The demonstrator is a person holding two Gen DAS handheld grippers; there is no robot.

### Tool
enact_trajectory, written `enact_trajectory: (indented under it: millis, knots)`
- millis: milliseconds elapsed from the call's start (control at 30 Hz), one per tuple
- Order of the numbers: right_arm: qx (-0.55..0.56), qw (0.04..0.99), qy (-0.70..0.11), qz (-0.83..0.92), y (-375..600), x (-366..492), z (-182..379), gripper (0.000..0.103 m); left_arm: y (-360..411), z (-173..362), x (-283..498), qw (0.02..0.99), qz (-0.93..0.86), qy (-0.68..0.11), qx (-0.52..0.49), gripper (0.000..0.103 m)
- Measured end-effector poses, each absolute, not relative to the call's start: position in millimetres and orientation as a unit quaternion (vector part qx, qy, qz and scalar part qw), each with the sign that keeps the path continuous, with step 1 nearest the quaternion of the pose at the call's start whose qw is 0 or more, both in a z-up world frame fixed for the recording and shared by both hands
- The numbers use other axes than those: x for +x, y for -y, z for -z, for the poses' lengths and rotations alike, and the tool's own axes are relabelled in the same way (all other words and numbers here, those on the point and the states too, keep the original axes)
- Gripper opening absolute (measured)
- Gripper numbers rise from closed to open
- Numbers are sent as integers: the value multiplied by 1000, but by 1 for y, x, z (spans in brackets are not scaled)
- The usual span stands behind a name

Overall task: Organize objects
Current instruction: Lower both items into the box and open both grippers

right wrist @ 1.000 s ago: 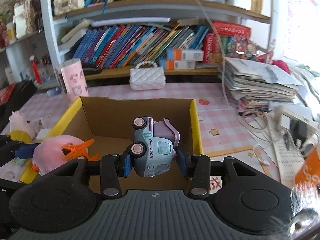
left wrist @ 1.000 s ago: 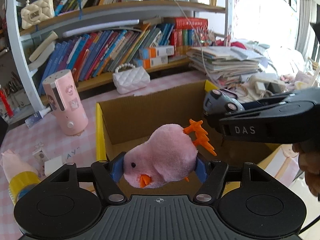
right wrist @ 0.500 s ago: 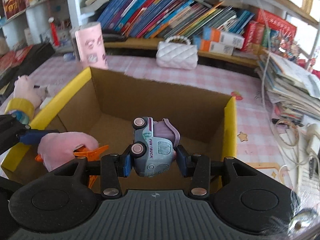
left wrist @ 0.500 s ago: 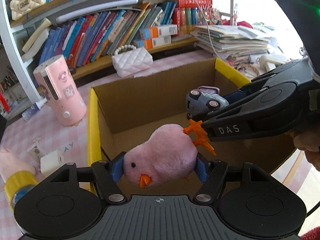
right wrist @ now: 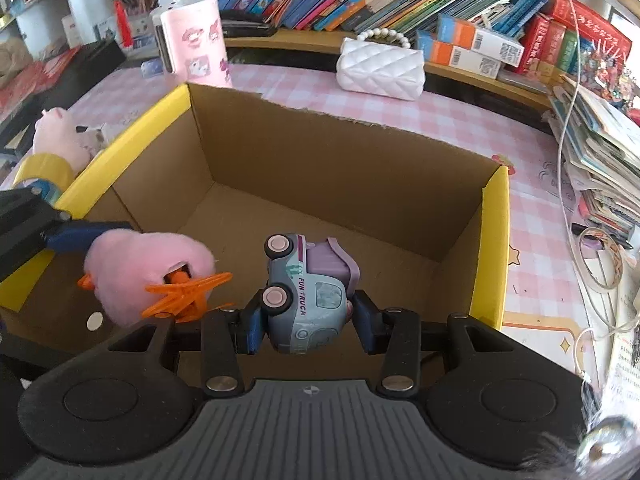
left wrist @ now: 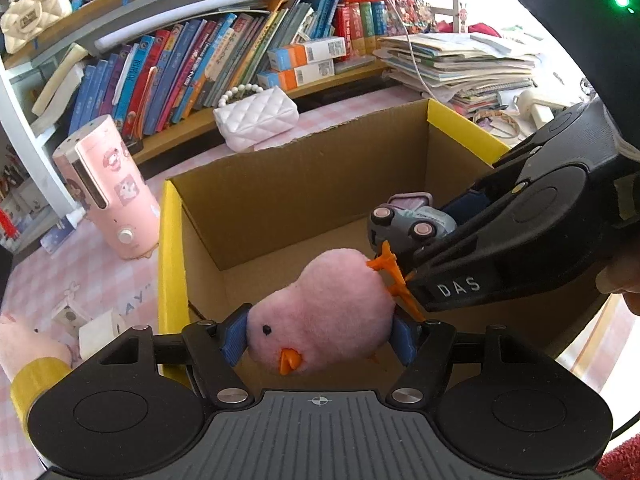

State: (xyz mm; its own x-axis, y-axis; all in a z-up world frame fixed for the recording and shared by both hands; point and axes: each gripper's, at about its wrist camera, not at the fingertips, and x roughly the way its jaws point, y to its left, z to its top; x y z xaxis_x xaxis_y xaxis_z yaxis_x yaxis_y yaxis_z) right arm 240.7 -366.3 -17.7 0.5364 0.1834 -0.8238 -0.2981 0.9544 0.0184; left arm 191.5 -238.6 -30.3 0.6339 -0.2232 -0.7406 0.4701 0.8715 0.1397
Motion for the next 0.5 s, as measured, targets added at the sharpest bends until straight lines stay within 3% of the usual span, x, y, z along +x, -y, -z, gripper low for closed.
enact_trajectory:
  millis: [500]
  knots:
    - [-76,871,-466,-138,365,239,20,41,241,33,192,888,204,-376,170,69]
